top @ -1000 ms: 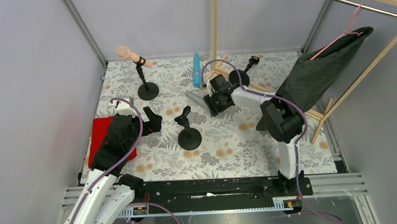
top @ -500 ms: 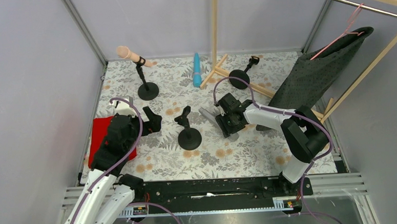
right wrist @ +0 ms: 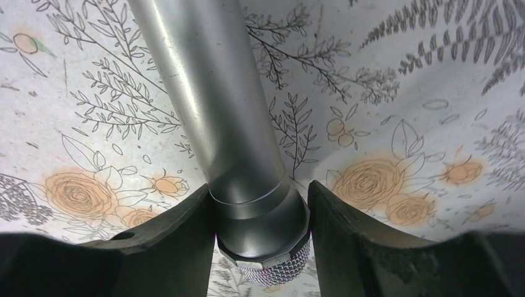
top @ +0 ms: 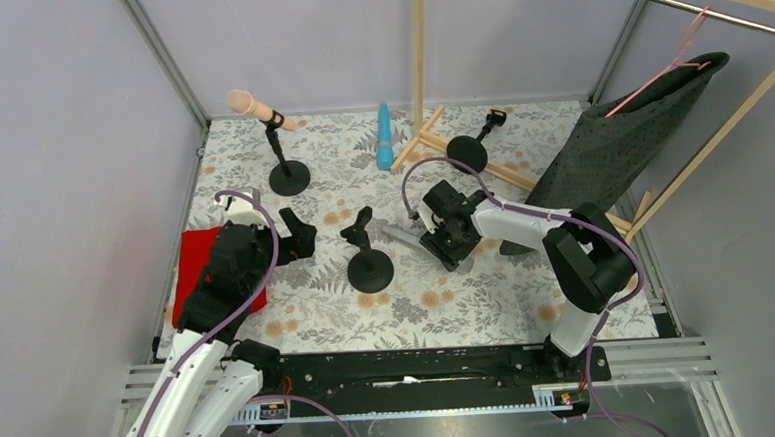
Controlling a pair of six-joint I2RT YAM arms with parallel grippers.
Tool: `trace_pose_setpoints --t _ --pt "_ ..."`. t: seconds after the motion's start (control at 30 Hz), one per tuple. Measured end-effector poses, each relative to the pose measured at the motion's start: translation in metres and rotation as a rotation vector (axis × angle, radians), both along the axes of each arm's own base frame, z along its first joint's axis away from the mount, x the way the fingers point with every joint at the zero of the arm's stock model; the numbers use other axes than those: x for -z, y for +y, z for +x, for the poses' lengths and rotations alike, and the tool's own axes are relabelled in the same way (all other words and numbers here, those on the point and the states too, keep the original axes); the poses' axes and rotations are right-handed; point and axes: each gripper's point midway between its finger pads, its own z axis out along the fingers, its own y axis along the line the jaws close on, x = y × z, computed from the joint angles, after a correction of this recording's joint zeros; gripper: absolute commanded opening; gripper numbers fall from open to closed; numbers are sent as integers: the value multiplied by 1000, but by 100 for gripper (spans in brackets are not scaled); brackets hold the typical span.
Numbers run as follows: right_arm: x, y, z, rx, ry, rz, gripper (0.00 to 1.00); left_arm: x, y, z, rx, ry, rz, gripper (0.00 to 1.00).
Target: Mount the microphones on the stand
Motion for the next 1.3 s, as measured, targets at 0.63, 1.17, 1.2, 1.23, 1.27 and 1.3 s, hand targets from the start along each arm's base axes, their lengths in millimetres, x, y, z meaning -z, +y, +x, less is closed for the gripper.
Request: trace_pose_setpoints --t 0.63,1.17,1.2,1.23,1.27,1.3 --pt "-9 -34 54 -368 -126 -228 78 1 -1 0 2 6 1 99" --pt "-142 24 77 95 -445 284 87 1 -1 0 2 6 1 99" --pt "-144 28 79 187 -427 316 89 1 0 0 2 6 1 99" --pt "-145 33 82 264 -410 349 90 1 0 0 1 6 1 99" --pt "-145 39 84 358 -385 395 91 1 0 1 1 6 1 99" --pt "-144 43 86 440 -367 432 94 2 0 1 0 7 1 99"
